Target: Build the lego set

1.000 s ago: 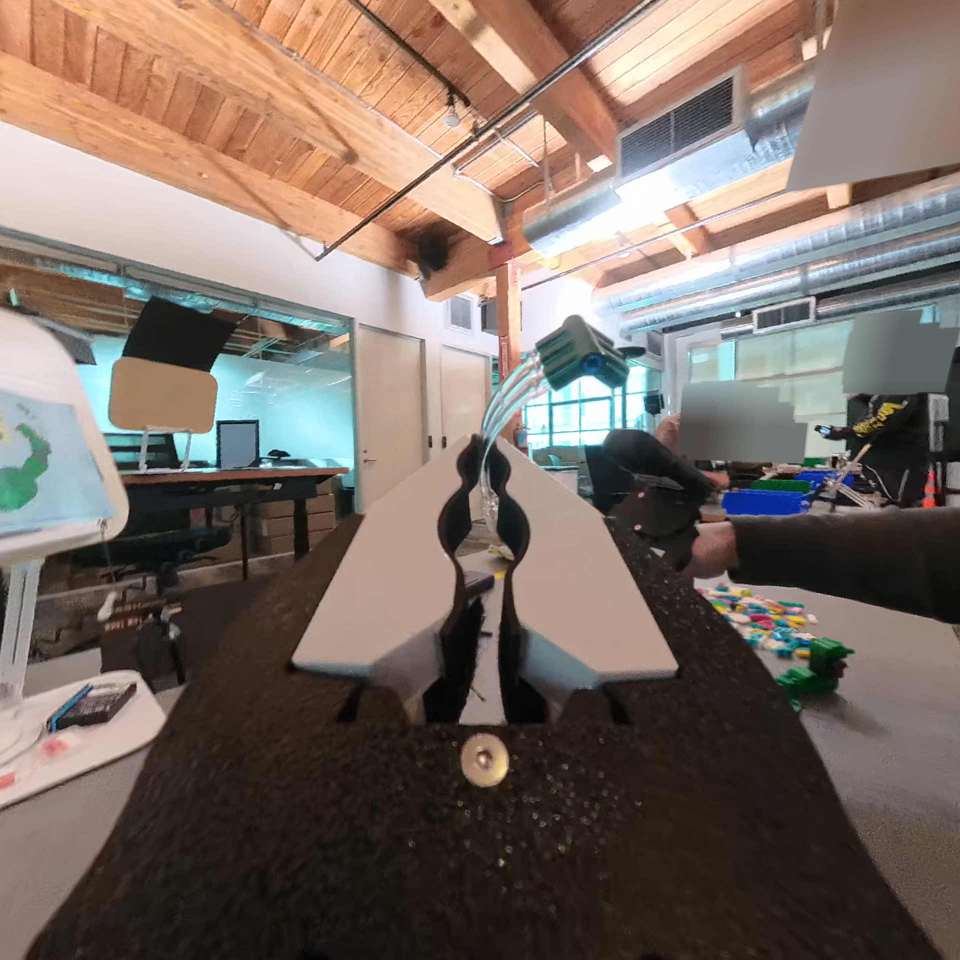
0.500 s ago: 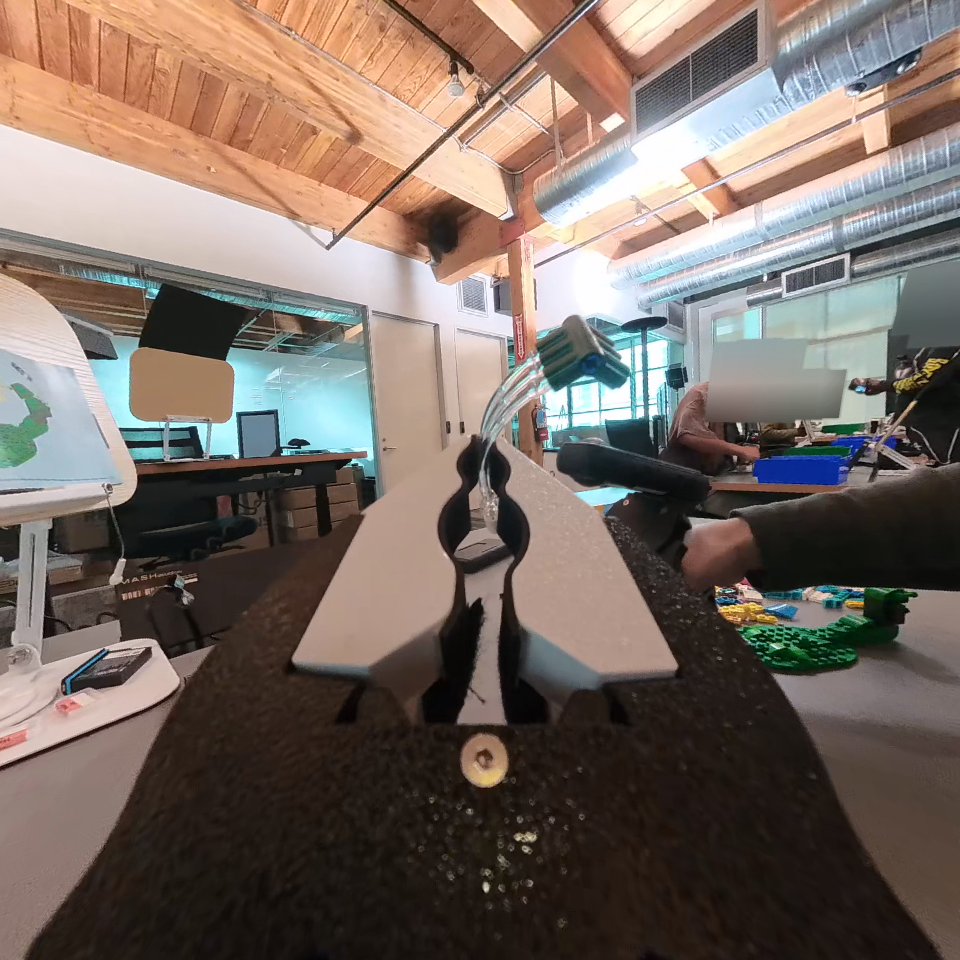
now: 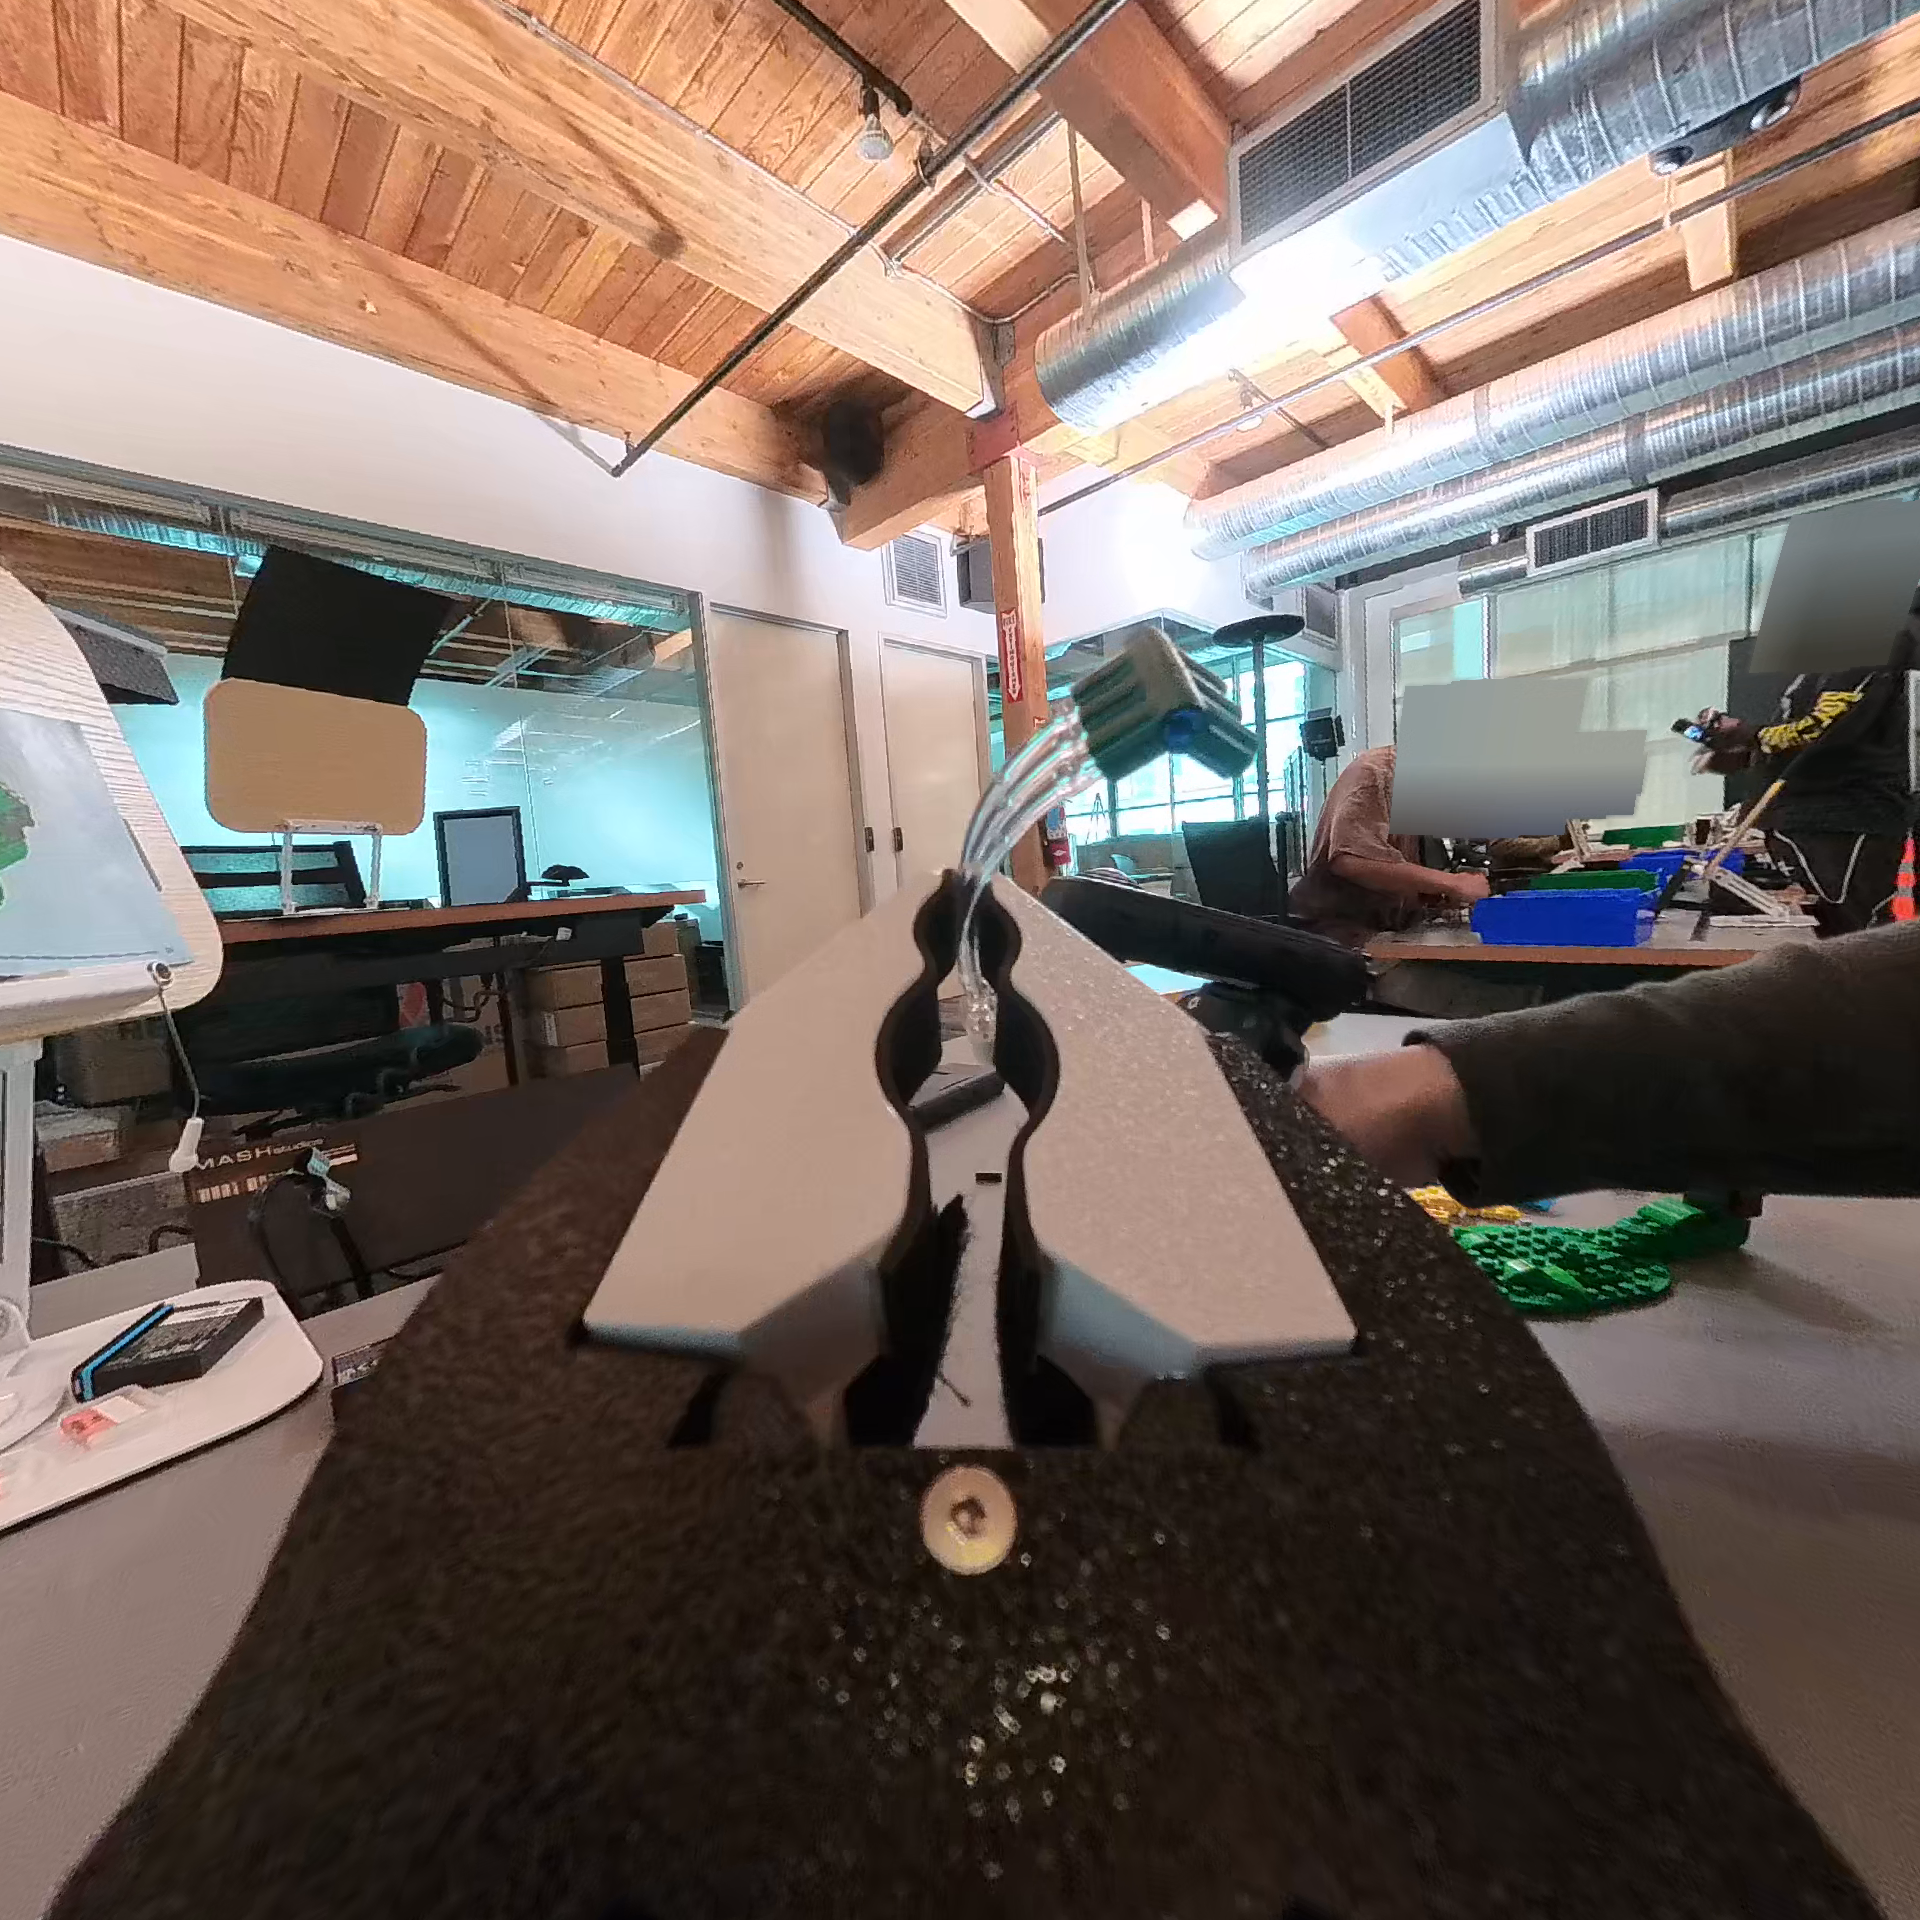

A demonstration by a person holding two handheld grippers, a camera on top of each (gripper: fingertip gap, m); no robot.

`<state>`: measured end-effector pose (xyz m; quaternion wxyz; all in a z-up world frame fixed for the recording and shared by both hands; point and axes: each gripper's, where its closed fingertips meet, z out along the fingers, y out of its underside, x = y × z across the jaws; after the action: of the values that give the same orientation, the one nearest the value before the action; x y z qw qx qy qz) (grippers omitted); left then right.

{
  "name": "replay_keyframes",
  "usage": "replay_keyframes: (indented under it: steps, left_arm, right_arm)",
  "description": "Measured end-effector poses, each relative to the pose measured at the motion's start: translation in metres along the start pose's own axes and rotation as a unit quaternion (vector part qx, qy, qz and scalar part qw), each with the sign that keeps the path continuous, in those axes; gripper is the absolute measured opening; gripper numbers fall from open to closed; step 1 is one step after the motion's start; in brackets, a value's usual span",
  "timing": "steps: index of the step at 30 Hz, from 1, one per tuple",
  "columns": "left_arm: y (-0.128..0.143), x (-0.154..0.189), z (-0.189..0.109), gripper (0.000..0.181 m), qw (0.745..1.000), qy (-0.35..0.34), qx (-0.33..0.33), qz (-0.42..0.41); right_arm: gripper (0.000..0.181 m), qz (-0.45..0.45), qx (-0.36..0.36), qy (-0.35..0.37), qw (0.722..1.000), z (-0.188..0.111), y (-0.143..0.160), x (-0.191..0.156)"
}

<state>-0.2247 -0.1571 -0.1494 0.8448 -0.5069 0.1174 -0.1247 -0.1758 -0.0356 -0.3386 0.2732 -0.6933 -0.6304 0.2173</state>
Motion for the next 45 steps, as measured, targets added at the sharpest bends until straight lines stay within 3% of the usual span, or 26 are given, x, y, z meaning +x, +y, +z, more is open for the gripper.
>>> replay_keyframes:
  steps: [4,7,9,11,13,16,19,22,26,29,45]
  left_arm:
    - [0.003,0.000,0.001,0.000,1.000,0.003,-0.011,-0.007]
    - [-0.002,-0.001,0.002,0.000,0.999,0.008,-0.018,-0.049]
    - [-0.014,0.002,0.003,0.000,0.996,0.021,-0.018,-0.087]
    - [-0.030,0.010,0.006,0.000,0.991,0.043,-0.015,-0.124]
    - [-0.052,0.023,0.009,0.000,0.986,0.076,-0.008,-0.146]
    - [-0.085,0.048,0.013,0.000,0.984,0.122,0.004,-0.130]
    - [-0.104,0.071,0.014,0.000,0.982,0.159,0.001,-0.099]
    - [-0.117,0.082,0.013,0.000,0.978,0.181,0.010,-0.102]
    - [-0.126,0.083,0.010,0.000,0.975,0.183,0.020,-0.123]
    - [-0.130,0.085,0.010,0.000,0.974,0.183,0.020,-0.133]
    - [-0.129,0.091,0.013,0.000,0.971,0.186,0.002,-0.149]
  right_arm:
    - [0.001,-0.105,0.006,0.021,0.994,-0.005,-0.004,-0.005]
    - [0.001,-0.261,0.114,0.051,0.957,-0.051,-0.053,-0.030]
    - [0.001,-0.408,0.168,0.132,0.888,-0.102,-0.092,-0.051]
    - [0.001,-0.556,0.195,0.213,0.780,-0.151,-0.124,-0.082]
    - [0.000,-0.671,0.195,0.261,0.665,-0.187,-0.140,-0.115]
    - [0.000,-0.772,0.175,0.293,0.536,-0.218,-0.150,-0.147]
    - [0.001,-0.824,0.159,0.314,0.443,-0.240,-0.157,-0.164]
    - [0.001,-0.848,0.135,0.336,0.388,-0.255,-0.162,-0.171]
    - [0.000,-0.864,0.112,0.353,0.342,-0.264,-0.163,-0.179]
    - [0.001,-0.870,0.100,0.354,0.327,-0.266,-0.163,-0.182]
    - [0.000,-0.887,0.052,0.340,0.309,-0.265,-0.156,-0.178]
